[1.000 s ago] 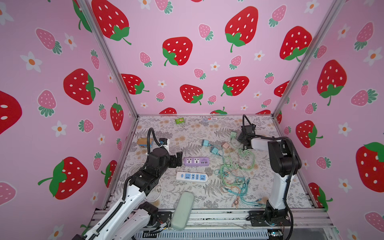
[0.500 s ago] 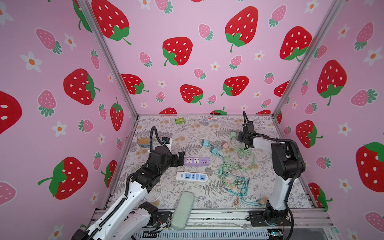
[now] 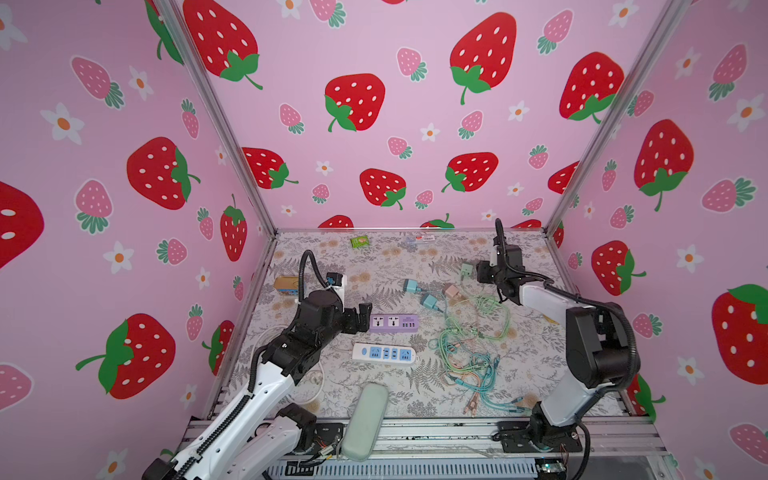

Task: Insert the plug
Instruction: 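Close the right gripper on the pale green charger and lift it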

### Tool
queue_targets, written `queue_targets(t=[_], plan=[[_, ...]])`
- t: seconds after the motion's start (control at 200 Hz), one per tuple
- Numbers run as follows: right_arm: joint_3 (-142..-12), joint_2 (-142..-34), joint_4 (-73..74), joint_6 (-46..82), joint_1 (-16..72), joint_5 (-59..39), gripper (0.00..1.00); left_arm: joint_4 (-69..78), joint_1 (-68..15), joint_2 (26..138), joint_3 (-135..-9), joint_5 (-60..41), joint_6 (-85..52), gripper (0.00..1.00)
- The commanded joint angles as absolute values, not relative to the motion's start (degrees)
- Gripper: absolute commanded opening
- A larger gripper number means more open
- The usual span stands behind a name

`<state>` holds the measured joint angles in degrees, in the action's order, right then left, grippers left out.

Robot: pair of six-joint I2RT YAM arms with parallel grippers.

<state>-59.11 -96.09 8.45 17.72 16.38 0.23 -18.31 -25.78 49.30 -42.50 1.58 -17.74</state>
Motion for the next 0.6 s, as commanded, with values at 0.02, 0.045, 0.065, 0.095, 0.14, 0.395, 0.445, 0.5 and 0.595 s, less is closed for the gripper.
queue_targets(t=[0.02, 0.045, 0.065, 0.095, 0.14, 0.395, 0.445, 0.5, 0.595], plan=[[-56.7, -91.0, 13.6, 13.0, 16.7, -7.5, 0.29, -19.6, -25.8, 49.8, -46.0, -1.7, -16.7, 0.99], [-56.3, -90.3, 14.1, 12.6, 16.7, -8.3, 0.29, -19.7, -25.8, 50.0, -46.3, -2.2, -16.6, 0.99], [-55.7, -89.7, 14.5, 12.2, 16.8, -9.4, 0.29, -19.7, -25.8, 50.1, -46.5, -2.6, -16.5, 0.99], [-55.0, -88.8, 15.2, 11.7, 16.8, -10.7, 0.29, -19.9, -25.8, 50.3, -47.0, -3.4, -16.0, 0.99], [-54.0, -87.6, 16.3, 11.0, 17.0, -12.5, 0.29, -20.4, -25.8, 50.9, -47.8, -4.4, -14.9, 0.99], [-50.3, -81.0, 18.5, 6.9, 18.8, -21.5, 0.29, -22.8, -25.7, 55.4, -52.6, -6.5, -11.3, 0.99], [-49.4, -79.5, 19.2, 5.5, 19.4, -23.6, 0.29, -23.0, -25.6, 56.4, -53.5, -8.3, -10.4, 0.99], [-48.4, -77.8, 19.8, 4.0, 20.3, -25.3, 0.29, -23.9, -25.4, 57.9, -54.8, -10.9, -9.6, 0.99], [-47.2, -75.3, 19.9, 1.5, 21.6, -28.2, 0.29, -25.2, -25.5, 60.7, -57.1, -14.7, -8.7, 0.99]])
